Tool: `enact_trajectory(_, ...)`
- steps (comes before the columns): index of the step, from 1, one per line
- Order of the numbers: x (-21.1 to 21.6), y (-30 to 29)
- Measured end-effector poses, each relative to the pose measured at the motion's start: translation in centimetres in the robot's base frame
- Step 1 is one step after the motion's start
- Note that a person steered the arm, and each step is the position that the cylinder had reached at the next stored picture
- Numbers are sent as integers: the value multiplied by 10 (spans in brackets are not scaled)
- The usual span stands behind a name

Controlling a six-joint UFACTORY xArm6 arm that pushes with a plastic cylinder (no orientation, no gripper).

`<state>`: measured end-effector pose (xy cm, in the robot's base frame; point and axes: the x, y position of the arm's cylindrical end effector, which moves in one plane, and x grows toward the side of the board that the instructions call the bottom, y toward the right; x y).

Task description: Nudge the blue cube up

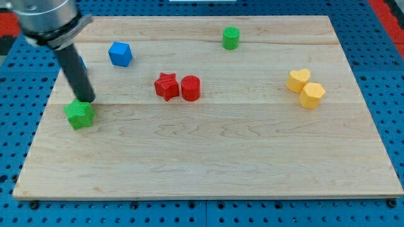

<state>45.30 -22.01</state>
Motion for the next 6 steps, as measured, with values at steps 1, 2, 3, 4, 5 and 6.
enact_trajectory(1, 42, 1)
enact_trajectory(2, 30, 10)
enact_trajectory(3, -31, 12)
enact_trajectory(4, -81, 28)
enact_trajectory(5, -120, 21)
enact_trajectory(6, -149, -12)
